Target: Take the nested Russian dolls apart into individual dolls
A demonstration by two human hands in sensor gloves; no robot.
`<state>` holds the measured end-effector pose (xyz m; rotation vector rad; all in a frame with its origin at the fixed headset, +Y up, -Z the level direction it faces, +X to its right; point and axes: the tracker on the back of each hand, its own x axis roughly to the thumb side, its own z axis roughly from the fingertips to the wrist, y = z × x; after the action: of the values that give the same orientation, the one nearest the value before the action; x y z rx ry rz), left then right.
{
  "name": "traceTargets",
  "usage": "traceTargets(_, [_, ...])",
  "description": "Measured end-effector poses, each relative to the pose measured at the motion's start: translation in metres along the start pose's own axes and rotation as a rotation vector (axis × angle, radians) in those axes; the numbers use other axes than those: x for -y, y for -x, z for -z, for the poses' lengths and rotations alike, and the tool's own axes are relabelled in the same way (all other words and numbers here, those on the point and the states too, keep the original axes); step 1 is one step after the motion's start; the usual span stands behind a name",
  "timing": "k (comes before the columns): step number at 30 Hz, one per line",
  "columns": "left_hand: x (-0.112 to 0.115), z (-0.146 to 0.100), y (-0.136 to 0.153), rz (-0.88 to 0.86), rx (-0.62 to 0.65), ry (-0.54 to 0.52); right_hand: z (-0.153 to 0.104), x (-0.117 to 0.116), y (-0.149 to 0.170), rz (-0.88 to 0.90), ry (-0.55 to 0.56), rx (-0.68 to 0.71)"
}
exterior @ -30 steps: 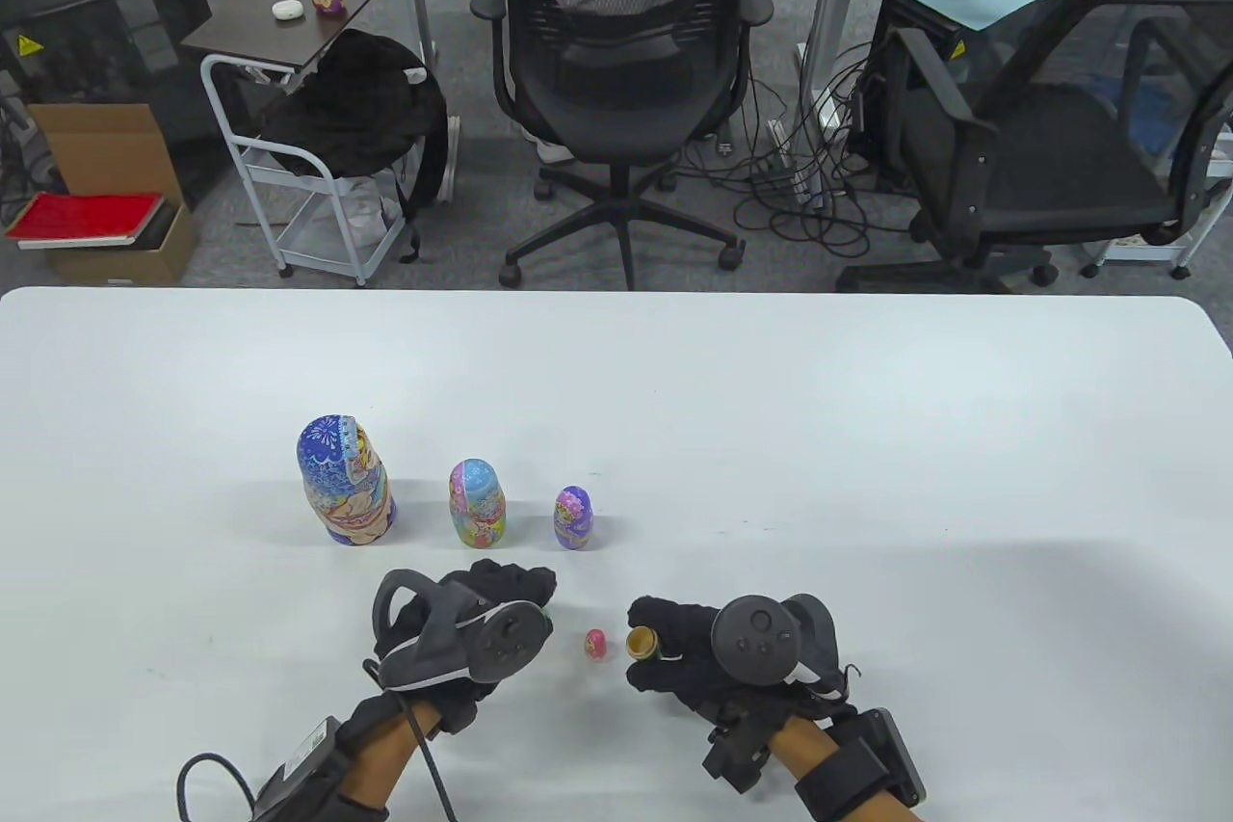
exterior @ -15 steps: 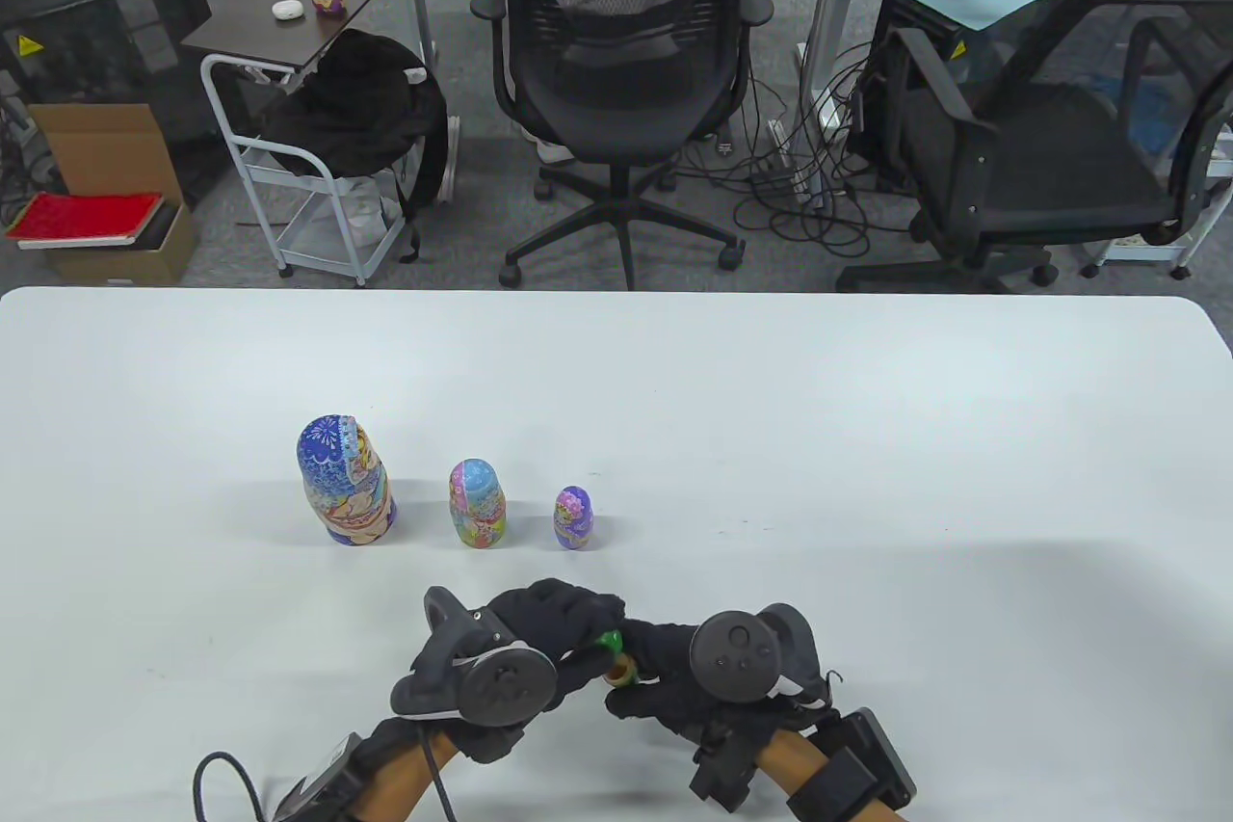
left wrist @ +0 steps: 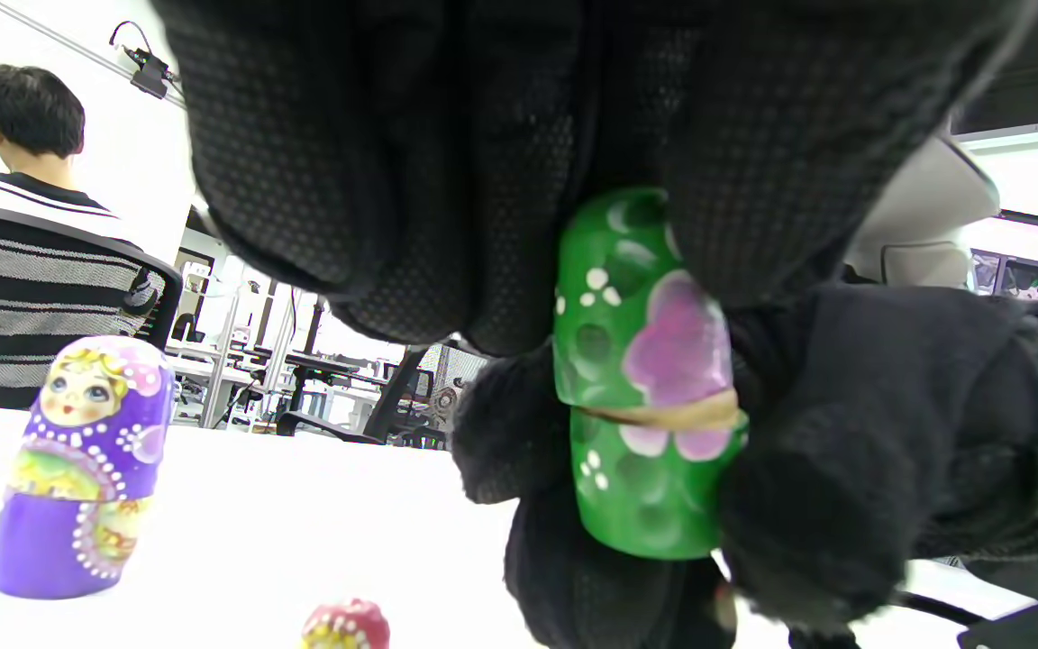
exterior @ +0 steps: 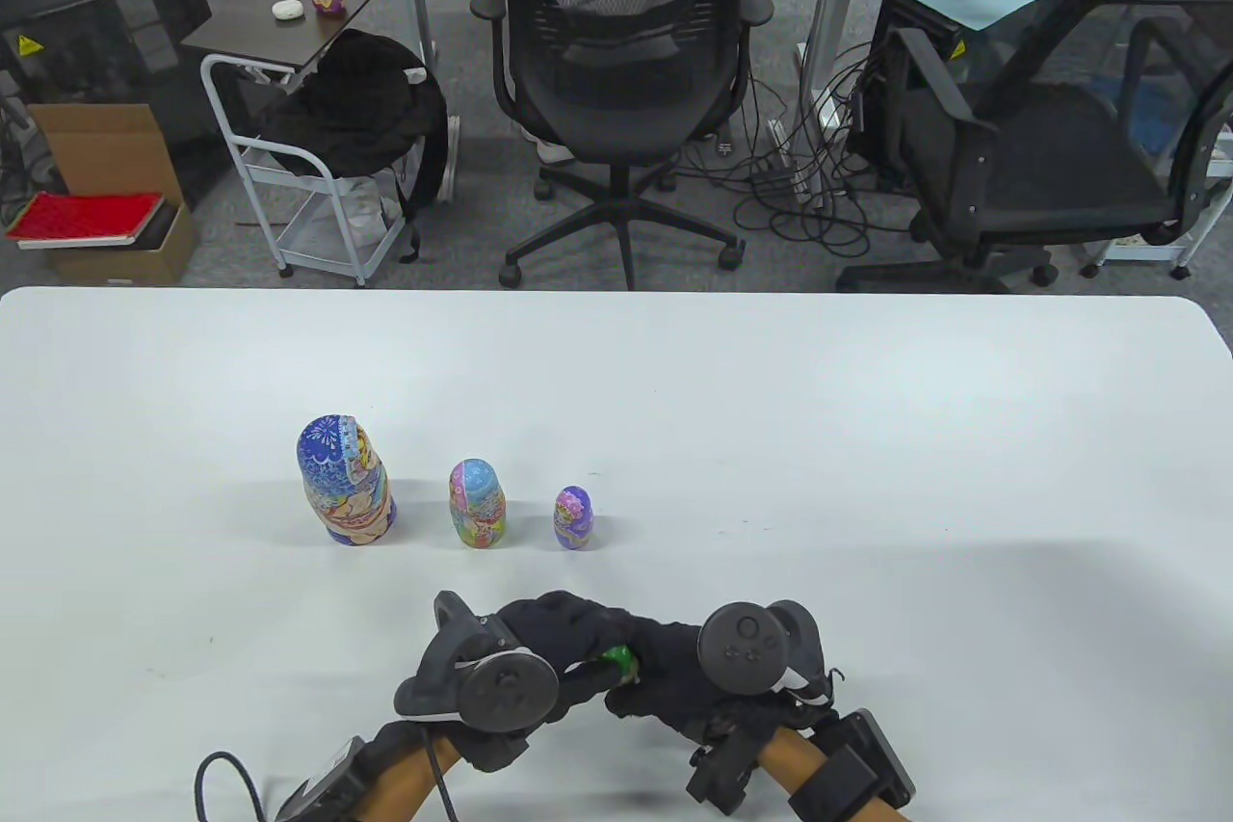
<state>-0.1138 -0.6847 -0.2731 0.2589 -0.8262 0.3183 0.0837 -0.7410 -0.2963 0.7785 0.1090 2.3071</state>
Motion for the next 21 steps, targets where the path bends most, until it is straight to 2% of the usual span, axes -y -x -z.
traceTargets(8, [0.004, 0.001, -0.001, -0.019, 0.006, 0.015, 0.000, 0.001, 0.002, 0.036, -0.023, -0.005])
traceTargets(15, [0.001, 0.000, -0.001, -0.034, 0.009, -0.004, 0.000, 0.003, 0.012, 0.287, -0.046, -0.080])
traceTargets(21, [-0.001, 0.003, -0.010, 0.031, 0.059, -0.015, 0.000, 0.007, 0.010, 0.245, -0.049, -0.068])
